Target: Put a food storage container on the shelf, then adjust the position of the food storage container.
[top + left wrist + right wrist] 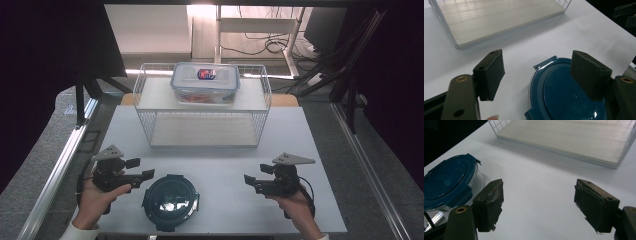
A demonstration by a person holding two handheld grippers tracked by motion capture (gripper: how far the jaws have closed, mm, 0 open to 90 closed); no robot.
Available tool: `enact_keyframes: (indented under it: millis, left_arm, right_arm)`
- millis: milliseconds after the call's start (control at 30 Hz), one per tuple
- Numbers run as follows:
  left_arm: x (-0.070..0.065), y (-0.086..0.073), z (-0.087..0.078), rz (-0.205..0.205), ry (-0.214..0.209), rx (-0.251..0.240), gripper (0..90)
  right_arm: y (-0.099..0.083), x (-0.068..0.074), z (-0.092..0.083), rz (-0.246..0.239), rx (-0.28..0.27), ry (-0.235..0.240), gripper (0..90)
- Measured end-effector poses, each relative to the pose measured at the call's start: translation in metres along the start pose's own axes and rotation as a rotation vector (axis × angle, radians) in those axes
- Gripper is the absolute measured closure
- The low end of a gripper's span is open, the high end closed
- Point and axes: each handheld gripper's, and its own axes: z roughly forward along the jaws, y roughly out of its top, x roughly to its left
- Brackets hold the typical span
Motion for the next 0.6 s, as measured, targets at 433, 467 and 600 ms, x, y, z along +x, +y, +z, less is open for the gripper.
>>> enact_keyframes:
  millis: [433,467,600]
  left_arm:
    - [0.004,-0.013,-0.014,-0.016,0.018,0.015,27.0]
    - [0.005,-0.015,-0.015,-0.018,0.020,0.020,27.2]
    - [0.009,-0.024,-0.016,-0.045,0.050,0.063,31.0]
  right_arm:
    - [-0.005,-0.002,0.003,0.006,0.018,-0.028,22.6]
    - [-0.006,-0.002,0.004,0.006,0.023,-0.030,22.5]
    - [-0.007,-0.003,0.005,0.006,0.028,-0.034,22.1]
